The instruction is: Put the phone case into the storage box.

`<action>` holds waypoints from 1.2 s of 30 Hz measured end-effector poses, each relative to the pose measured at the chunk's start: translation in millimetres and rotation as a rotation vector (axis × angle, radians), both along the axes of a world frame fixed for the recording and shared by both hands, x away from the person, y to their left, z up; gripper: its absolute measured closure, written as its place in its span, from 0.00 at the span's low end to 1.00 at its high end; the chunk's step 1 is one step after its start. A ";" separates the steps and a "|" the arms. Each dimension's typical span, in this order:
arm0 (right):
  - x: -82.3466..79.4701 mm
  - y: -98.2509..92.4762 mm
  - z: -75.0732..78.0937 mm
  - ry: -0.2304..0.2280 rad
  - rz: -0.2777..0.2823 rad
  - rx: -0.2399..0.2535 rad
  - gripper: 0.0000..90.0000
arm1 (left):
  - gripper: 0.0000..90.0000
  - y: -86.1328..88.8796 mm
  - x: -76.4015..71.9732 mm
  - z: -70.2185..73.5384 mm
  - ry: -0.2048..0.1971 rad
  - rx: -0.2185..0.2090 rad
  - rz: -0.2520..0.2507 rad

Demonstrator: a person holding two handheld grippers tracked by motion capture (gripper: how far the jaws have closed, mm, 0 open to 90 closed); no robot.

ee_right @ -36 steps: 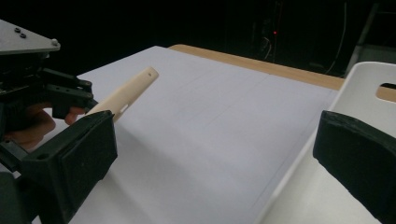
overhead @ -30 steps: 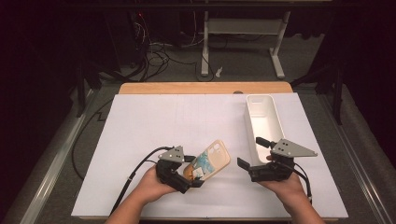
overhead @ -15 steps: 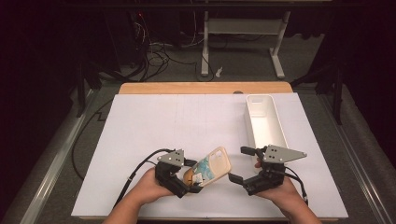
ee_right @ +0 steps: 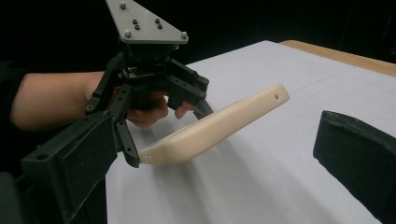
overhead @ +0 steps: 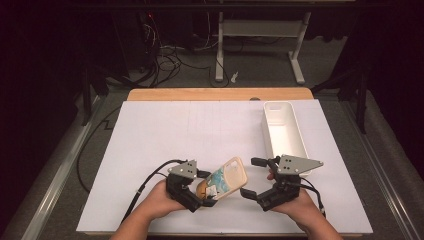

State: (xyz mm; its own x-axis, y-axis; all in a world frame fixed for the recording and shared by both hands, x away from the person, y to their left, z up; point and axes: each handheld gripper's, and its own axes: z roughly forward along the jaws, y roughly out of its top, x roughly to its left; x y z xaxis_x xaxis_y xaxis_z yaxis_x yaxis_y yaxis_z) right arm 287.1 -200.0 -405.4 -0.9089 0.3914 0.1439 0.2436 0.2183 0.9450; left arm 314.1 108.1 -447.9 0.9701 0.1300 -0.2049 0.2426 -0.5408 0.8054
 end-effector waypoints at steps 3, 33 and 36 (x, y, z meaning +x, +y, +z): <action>-0.1 0.8 -0.2 0.003 0.006 0.001 0.00 | 0.13 0.2 -1.2 0.8 -0.001 -0.002 -0.020; 0.5 11.1 -3.8 0.034 0.090 0.000 0.00 | 0.13 -3.5 -7.0 1.8 0.007 -0.018 -0.099; 0.4 11.3 -3.7 0.034 0.094 -0.001 0.00 | 0.13 -3.4 -7.1 1.7 0.010 -0.019 -0.105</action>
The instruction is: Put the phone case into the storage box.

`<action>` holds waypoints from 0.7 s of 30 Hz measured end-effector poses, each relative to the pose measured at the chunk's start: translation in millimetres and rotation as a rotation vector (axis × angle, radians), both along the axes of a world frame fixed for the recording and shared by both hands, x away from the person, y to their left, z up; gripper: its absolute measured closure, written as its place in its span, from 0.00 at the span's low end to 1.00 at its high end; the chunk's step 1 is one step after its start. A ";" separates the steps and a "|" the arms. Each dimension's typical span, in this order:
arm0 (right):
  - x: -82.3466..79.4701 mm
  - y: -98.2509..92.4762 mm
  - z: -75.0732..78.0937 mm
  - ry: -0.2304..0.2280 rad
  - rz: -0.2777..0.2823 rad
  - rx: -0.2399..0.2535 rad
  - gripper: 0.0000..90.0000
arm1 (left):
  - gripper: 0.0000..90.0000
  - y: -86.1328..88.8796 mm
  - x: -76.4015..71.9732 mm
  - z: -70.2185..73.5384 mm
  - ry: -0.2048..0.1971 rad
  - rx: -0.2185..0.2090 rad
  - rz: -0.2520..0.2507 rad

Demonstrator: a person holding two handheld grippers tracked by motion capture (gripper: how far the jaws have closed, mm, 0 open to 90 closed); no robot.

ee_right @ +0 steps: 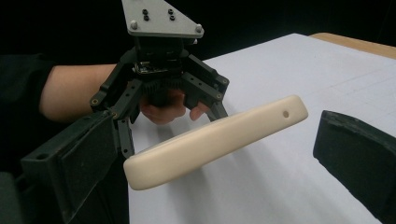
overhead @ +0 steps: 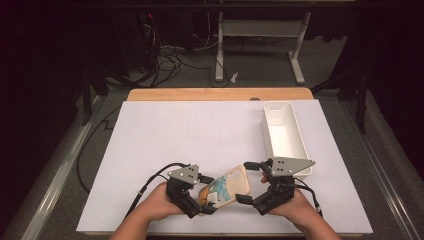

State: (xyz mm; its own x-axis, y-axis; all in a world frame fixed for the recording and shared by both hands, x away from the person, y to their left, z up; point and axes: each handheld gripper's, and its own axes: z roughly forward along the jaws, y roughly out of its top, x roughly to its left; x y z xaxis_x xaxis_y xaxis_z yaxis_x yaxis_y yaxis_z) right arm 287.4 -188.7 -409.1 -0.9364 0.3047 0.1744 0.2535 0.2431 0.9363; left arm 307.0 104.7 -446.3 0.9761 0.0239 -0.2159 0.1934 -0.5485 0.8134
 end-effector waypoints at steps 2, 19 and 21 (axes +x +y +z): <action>0.0 0.2 -0.2 0.002 0.004 0.001 0.00 | 0.13 0.1 0.0 0.0 0.003 -0.004 -0.005; -0.6 3.1 -0.9 -0.001 0.046 0.017 0.00 | 0.13 0.8 -0.9 -0.2 0.027 -0.031 -0.049; -0.9 3.9 -0.7 -0.005 0.052 0.020 0.00 | 0.13 0.8 -0.9 -0.2 0.031 -0.037 -0.056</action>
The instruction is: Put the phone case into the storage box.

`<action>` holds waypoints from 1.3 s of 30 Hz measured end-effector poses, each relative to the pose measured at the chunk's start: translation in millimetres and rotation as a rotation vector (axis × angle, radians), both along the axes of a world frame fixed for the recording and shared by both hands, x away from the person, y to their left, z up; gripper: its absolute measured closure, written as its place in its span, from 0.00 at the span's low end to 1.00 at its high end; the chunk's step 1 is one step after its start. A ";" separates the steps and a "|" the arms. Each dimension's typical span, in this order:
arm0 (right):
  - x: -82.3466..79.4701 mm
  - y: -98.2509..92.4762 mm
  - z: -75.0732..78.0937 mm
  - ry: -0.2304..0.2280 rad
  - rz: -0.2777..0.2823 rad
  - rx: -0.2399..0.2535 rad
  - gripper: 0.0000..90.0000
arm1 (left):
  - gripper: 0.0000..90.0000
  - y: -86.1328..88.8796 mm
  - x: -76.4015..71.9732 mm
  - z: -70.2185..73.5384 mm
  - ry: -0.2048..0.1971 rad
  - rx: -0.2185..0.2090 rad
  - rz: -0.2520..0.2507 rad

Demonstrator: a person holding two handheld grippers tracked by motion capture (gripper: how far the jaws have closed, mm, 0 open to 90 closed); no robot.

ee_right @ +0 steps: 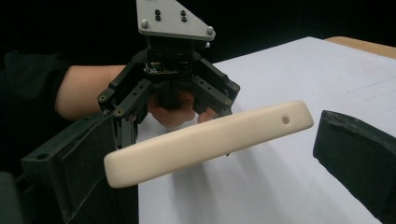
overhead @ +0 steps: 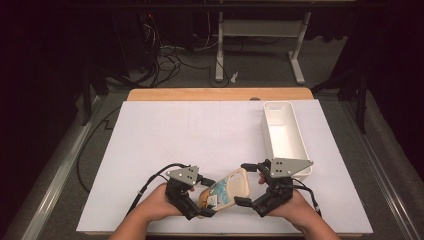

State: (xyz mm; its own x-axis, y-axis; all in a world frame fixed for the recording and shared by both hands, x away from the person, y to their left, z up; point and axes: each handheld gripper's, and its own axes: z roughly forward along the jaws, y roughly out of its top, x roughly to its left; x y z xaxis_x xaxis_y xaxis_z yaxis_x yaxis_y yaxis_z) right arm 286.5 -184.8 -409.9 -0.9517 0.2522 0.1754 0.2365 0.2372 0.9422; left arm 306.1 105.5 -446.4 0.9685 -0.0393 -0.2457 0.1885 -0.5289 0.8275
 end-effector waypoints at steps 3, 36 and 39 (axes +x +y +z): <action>-0.4 1.2 0.0 -0.008 0.004 0.005 0.02 | 0.13 -0.4 -0.2 -0.3 0.002 0.000 -0.002; -4.7 3.9 2.6 -0.034 0.015 0.026 0.14 | 0.12 -7.6 -3.5 -5.1 -0.015 0.019 -0.004; -5.1 4.4 3.3 -0.034 0.014 0.029 0.14 | 0.12 -8.6 -4.2 -5.2 -0.021 0.021 0.000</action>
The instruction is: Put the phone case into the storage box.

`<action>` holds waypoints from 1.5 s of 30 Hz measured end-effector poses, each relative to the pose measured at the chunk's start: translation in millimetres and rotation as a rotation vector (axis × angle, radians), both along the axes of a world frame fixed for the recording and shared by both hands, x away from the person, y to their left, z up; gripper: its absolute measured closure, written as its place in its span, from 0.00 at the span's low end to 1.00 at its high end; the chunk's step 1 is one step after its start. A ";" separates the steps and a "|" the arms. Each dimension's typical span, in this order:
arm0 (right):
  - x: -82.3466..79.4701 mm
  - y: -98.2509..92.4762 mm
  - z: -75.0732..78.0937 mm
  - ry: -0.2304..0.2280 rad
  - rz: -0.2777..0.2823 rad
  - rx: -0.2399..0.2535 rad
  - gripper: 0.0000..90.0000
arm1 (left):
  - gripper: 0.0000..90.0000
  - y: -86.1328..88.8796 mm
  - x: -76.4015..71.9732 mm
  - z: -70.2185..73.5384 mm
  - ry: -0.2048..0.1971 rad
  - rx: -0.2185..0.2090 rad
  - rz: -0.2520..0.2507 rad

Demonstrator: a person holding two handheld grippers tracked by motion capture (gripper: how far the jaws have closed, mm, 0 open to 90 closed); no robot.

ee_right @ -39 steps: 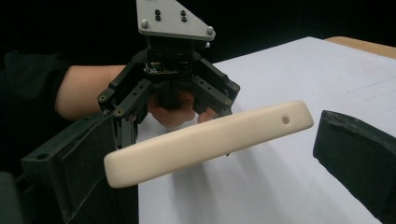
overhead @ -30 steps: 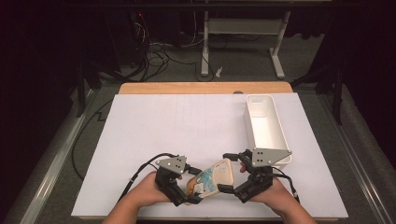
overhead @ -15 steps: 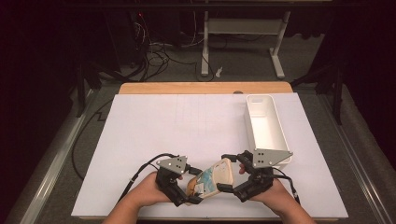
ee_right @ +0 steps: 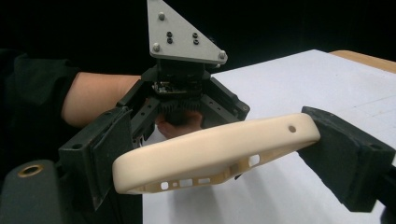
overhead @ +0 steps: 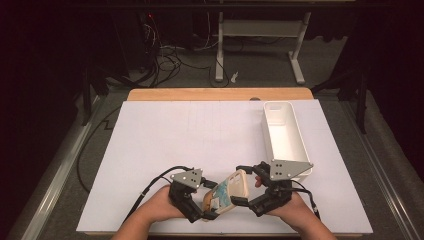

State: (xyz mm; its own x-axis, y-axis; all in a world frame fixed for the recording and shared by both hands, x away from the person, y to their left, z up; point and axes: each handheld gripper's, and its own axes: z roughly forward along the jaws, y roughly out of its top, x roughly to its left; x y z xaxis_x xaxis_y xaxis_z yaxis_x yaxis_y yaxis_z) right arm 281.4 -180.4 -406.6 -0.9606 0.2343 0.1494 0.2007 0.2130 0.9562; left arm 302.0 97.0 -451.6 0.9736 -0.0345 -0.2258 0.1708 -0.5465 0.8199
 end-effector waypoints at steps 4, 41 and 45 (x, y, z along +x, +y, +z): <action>-0.5 0.4 0.7 0.001 -0.002 0.003 0.14 | 0.12 -1.4 -0.8 -0.4 -0.006 0.003 0.001; -0.1 -9.4 10.1 -0.014 -0.067 0.054 0.16 | 0.13 4.4 -0.3 4.5 -0.102 -0.012 0.172; 0.2 -10.8 10.6 -0.023 -0.078 0.048 0.16 | 0.13 11.5 1.3 6.1 -0.113 -0.030 0.227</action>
State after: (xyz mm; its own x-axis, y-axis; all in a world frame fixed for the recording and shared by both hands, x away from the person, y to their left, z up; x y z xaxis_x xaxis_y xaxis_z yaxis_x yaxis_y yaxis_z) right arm 281.5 -191.2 -396.0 -0.9430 0.3017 0.1406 0.1929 0.1513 0.9695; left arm 303.2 108.5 -445.4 0.9762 0.1826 -0.1173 0.1926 -0.4794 0.8562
